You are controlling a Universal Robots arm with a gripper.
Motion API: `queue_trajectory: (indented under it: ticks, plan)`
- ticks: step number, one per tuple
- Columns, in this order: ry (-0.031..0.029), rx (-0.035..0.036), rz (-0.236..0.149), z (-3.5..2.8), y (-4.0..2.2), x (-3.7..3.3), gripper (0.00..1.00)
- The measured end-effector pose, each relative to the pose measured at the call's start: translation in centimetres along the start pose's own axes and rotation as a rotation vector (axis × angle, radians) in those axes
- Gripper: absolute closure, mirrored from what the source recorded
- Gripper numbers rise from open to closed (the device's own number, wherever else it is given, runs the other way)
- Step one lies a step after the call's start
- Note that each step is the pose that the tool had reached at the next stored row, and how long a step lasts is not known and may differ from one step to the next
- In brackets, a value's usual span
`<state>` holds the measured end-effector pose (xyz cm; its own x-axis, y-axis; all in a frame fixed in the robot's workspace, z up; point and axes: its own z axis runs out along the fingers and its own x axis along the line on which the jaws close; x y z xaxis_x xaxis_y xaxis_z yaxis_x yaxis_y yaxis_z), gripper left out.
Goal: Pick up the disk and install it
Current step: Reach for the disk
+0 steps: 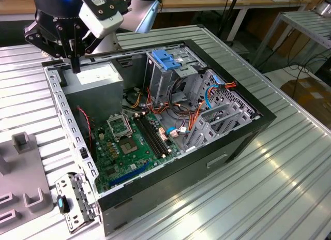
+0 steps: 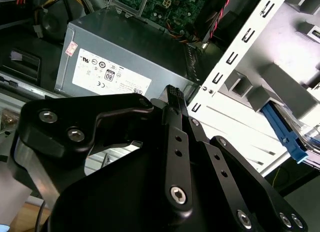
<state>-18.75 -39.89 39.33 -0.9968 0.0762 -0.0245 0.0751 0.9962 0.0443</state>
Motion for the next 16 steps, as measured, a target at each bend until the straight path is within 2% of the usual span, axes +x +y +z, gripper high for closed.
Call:
queue_trajectory:
  ticks: [16]
  plan:
    - [0.0000, 0.0000, 0.000, -0.02, -0.07, 0.91, 0.89]
